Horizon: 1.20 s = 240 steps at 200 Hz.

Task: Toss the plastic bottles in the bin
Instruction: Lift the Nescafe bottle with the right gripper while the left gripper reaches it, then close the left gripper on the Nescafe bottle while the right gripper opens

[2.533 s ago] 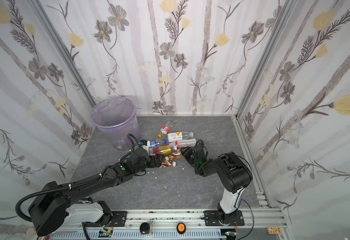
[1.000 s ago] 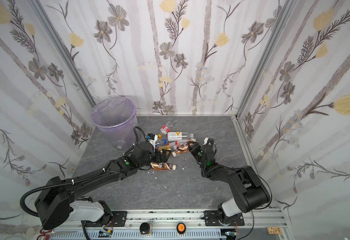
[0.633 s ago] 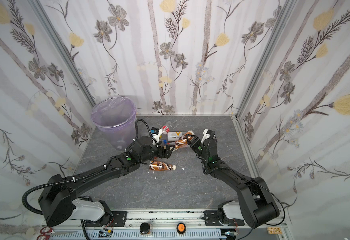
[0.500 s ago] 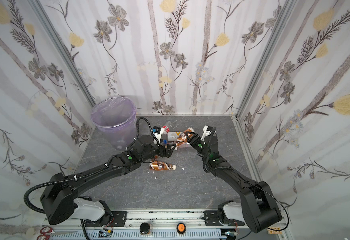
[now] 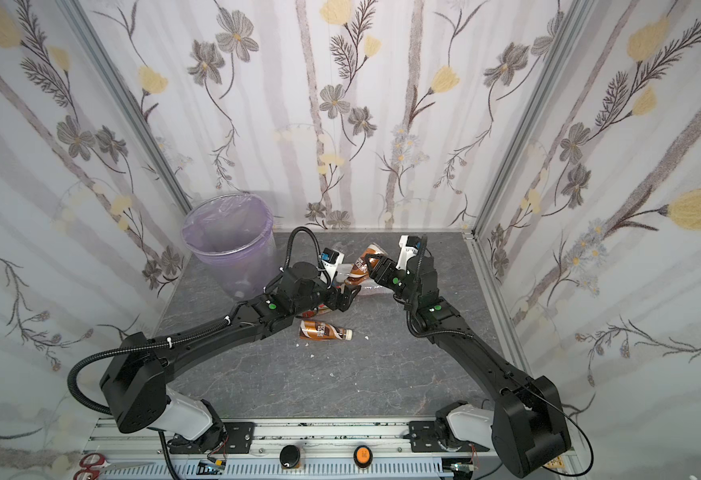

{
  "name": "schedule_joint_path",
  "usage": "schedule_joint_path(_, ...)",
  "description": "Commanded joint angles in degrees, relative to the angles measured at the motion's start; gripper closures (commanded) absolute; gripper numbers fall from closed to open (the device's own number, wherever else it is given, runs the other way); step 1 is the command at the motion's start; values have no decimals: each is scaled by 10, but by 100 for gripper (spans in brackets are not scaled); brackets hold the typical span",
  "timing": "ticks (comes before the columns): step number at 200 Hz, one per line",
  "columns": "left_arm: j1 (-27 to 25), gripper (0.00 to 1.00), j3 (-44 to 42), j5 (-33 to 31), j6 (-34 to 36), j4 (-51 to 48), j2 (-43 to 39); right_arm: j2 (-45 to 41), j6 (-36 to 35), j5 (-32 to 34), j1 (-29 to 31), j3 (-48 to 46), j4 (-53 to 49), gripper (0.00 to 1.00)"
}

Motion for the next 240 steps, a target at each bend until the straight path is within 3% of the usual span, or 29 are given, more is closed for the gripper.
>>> schedule_joint_path(1,0,11,12,0,31,15,10,3,-19,-6,6,12,-7,41)
schedule_joint_path(33,0,19,24,-4,44,15,31,3,-20,-12,9,15,-6,41)
schedule_joint_path(86,0,45,39,10,43,15,45,4,-21,-12,12,18,-6,41)
schedule_joint_path(118,0,54,41,24,42,13,51,5,-21,-12,13,19,-6,41)
schedule_joint_path(192,0,66,36,21,39,14,49,1,-21,-13,13,18,-9,36)
schedule_joint_path(240,1,68,34,12,39,15,44,-10,-24,-7,11,18,-17,29)
